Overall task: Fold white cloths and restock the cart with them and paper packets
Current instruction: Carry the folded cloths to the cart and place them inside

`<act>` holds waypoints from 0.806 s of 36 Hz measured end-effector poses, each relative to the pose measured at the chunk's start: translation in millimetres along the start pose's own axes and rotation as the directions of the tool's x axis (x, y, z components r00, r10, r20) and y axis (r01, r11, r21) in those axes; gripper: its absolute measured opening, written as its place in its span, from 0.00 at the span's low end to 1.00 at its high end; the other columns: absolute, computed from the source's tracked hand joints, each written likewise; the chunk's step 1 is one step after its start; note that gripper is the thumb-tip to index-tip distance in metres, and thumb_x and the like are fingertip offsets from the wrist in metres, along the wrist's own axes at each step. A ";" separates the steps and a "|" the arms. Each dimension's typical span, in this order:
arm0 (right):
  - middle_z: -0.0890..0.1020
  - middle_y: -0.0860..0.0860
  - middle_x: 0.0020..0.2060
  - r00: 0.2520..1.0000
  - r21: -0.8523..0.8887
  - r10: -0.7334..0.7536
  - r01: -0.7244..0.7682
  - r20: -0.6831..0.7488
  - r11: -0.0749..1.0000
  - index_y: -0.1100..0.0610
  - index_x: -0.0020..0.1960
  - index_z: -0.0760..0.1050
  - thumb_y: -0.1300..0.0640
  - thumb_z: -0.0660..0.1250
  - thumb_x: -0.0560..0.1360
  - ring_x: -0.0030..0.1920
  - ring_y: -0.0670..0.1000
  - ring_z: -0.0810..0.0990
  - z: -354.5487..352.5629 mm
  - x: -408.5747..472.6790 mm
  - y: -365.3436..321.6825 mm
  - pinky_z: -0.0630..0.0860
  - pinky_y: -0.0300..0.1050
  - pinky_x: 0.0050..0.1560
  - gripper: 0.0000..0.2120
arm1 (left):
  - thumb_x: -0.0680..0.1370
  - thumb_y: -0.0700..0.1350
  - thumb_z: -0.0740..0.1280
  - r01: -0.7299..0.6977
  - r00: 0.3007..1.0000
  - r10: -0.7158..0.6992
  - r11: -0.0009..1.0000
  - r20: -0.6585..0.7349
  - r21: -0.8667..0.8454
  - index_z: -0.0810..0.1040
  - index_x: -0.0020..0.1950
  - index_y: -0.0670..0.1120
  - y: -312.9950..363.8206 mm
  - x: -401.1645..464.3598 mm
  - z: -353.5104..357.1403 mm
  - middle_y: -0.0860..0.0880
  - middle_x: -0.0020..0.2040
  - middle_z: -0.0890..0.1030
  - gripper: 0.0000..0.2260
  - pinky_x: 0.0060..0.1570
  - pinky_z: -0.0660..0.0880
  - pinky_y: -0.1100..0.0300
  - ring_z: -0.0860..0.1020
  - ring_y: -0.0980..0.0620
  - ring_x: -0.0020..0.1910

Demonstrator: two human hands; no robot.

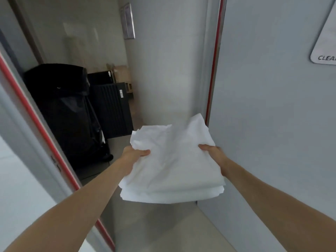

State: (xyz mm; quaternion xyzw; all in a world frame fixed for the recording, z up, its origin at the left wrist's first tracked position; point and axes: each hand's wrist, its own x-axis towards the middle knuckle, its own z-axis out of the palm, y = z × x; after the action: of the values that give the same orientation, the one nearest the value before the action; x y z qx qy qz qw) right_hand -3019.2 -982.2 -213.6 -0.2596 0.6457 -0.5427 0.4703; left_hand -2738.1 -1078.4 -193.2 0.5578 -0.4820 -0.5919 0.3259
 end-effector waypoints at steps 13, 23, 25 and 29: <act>0.85 0.57 0.49 0.998 -0.012 0.002 -0.001 0.068 1.000 0.62 0.61 0.76 0.54 0.74 0.72 0.44 0.59 0.86 39.0 216.7 -77.8 0.82 0.49 0.39 0.22 | 0.71 0.36 0.77 -0.017 0.996 0.010 0.997 -0.090 -0.081 0.81 0.57 0.38 81.5 196.4 17.8 0.40 0.53 0.84 0.16 0.53 0.80 0.46 0.83 0.39 0.50; 0.85 0.61 0.48 0.979 -0.027 0.020 -0.015 0.201 1.000 0.66 0.61 0.77 0.57 0.74 0.71 0.41 0.60 0.86 77.3 411.7 -124.8 0.82 0.49 0.37 0.21 | 0.70 0.32 0.76 -0.049 0.969 0.010 0.987 -0.247 -0.150 0.83 0.52 0.36 130.6 347.5 34.2 0.39 0.48 0.85 0.11 0.39 0.80 0.54 0.84 0.41 0.42; 0.83 0.62 0.54 0.973 -0.035 0.028 -0.021 0.230 0.999 0.64 0.65 0.73 0.55 0.75 0.71 0.48 0.62 0.84 85.7 446.1 -138.6 0.82 0.56 0.48 0.27 | 0.69 0.32 0.77 -0.059 0.962 0.014 0.985 -0.271 -0.160 0.83 0.47 0.38 142.8 374.0 35.2 0.41 0.45 0.86 0.09 0.35 0.80 0.55 0.85 0.44 0.37; 0.83 0.61 0.53 0.968 -0.047 0.018 -0.006 0.251 0.999 0.64 0.64 0.74 0.55 0.75 0.70 0.49 0.62 0.84 106.1 504.7 -162.7 0.82 0.55 0.48 0.26 | 0.69 0.33 0.77 -0.060 0.944 -0.002 0.982 -0.330 -0.178 0.82 0.43 0.41 162.1 421.5 34.3 0.46 0.35 0.85 0.08 0.34 0.79 0.55 0.84 0.46 0.34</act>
State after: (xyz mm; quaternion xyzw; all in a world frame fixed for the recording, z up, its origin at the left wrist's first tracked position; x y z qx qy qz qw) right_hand -3166.7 -1502.5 -220.8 -0.3331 0.5948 -0.4876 0.5454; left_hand -2865.8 -1513.0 -190.7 0.6086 -0.3717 -0.5279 0.4612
